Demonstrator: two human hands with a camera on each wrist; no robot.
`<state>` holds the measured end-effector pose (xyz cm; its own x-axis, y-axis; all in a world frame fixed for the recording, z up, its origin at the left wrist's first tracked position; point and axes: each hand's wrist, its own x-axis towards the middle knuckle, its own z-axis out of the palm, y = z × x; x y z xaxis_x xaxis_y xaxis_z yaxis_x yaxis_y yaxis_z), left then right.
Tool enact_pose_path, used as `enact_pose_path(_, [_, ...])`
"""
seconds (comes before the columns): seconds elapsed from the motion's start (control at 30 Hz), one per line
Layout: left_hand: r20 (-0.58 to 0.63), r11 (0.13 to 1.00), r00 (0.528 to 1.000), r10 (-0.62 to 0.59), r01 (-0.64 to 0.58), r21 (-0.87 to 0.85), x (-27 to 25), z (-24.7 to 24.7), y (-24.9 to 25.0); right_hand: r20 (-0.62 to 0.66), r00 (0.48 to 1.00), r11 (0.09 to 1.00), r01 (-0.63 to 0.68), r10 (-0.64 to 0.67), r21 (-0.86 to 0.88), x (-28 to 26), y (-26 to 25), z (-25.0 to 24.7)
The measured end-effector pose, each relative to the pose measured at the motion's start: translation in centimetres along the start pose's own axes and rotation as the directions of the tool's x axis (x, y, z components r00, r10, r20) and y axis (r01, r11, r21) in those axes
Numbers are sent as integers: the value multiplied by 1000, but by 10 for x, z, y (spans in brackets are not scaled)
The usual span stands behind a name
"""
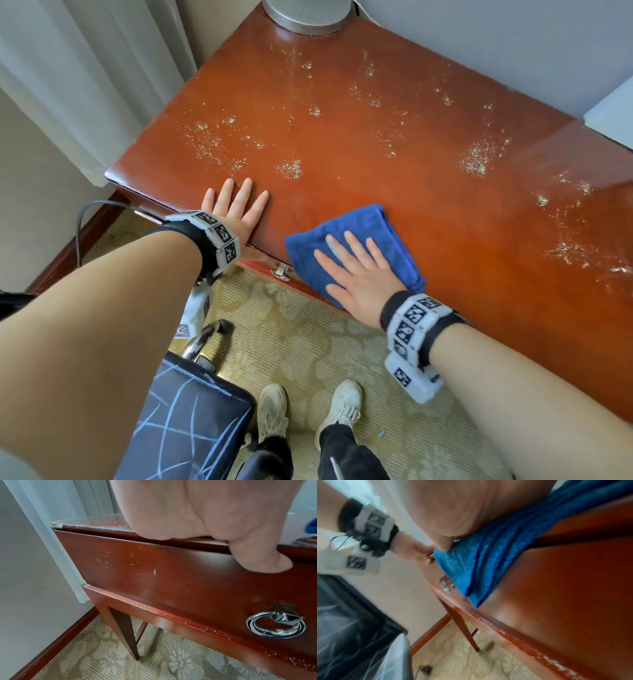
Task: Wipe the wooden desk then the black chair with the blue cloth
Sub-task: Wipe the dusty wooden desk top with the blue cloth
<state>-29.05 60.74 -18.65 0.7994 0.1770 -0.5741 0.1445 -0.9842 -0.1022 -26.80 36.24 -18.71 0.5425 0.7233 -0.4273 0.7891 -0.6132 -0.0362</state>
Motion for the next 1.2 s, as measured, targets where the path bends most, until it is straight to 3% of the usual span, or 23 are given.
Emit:
enact_pose_path(0.1, [-6,1000,1000,5,-5,17,3,2,0,62,979,979,-199,196,51,-8,30,0])
enact_pose_path(0.2, [-44,1000,999,16,-15,26,6,8,-2,89,902,891,-431,422,143,5,41,-11])
enact_pose_path(0.3, [-68,1000,997,19,-18,22,8,11,-4,110,840,810,-542,531,223,27,31,-18])
enact_pose_path(0.37, [-59,1000,998,8,-7,19,9,9,-4,106,836,805,-547,538,229,39,22,-22])
enact_pose_path(0.43, [-45,1000,999,3,-2,20,8,8,-2,68,868,842,-494,491,217,44,13,-24])
enact_pose_path(0.57, [-19,1000,1000,-15,16,16,3,3,2,-6,973,972,-229,229,56,25,-4,-10])
enact_pose_path(0.67, [-24,999,1000,-20,21,28,1,1,3,44,998,998,-49,50,-37,-1,4,3])
enact_pose_path(0.73, [-17,1000,1000,-16,17,25,-2,-1,4,70,997,999,-10,12,-31,-11,17,7])
enact_pose_path(0.87, [-3,1000,1000,-13,13,27,-1,-2,3,62,987,988,-150,147,43,-5,34,-2])
enact_pose_path(1.07, [0,999,1000,-8,8,45,-1,-2,3,64,912,893,-410,405,183,49,29,-30])
enact_pose_path(1.2, [45,999,999,-27,25,37,-5,-7,6,131,917,893,-396,376,213,74,25,-46])
